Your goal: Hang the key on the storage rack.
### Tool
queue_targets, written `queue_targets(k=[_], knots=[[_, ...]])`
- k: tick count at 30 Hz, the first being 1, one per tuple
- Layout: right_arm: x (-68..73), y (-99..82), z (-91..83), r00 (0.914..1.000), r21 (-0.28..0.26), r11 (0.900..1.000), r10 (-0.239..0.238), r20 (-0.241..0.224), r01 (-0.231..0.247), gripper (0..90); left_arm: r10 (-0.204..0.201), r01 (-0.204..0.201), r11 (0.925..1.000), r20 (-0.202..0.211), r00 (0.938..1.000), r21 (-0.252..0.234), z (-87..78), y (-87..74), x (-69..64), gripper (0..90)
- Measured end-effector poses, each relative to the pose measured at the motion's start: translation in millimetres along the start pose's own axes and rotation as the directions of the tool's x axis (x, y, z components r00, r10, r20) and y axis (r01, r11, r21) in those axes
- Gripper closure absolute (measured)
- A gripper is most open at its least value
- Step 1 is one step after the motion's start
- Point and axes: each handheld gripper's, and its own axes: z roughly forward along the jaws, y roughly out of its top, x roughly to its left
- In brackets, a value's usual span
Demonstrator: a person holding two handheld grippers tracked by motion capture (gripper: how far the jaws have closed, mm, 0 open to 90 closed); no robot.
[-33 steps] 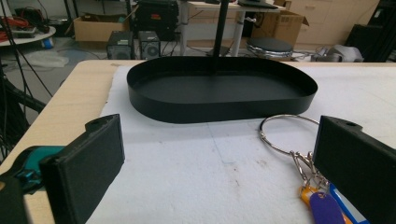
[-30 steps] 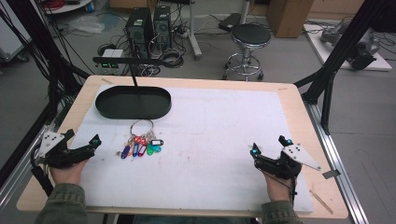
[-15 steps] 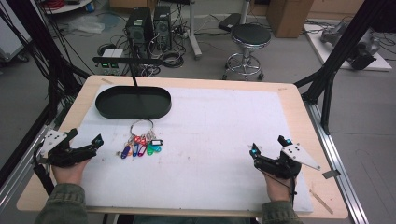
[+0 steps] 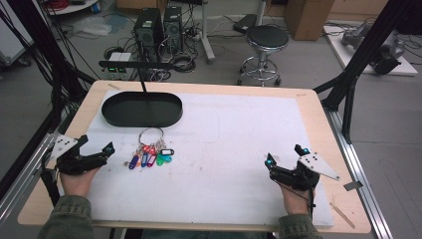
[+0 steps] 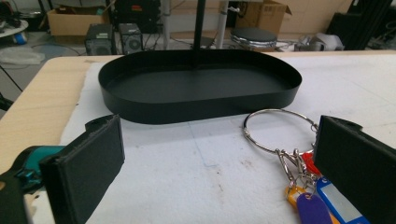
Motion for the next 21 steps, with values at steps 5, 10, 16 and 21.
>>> queue_targets(k=[5, 10, 16, 21], knots=[[0.4, -0.1, -0.4, 1.0000, 0.005, 1.0000, 0.003, -0.003, -0.003, 0.5, 0.011, -0.011, 0.9999, 0.015, 0.9998, 0.006, 2.9, 0.6, -3.0, 2.7], [0.9, -0.2, -0.2, 1.0000, 0.010, 0.9999, 0.005, -0.004, -0.004, 0.5, -0.006, 0.006, 0.9999, 0.033, 0.9994, 0.013, 8.8, 2.7, -3.9, 2.7], [1.3, -0.4, 0.7, 0.9999, 0.014, 0.9999, -0.009, -0.010, 0.009, 0.5, 0.016, -0.017, 0.9995, 0.057, 0.9983, 0.025, 17.2, 7.1, -8.3, 2.7], [2.0, -0.7, 1.3, 0.9997, 0.017, 0.9997, -0.017, -0.016, 0.017, 0.5, 0.036, -0.039, 0.9981, 0.079, 0.9963, 0.047, 23.8, 13.4, -12.9, 2.7]])
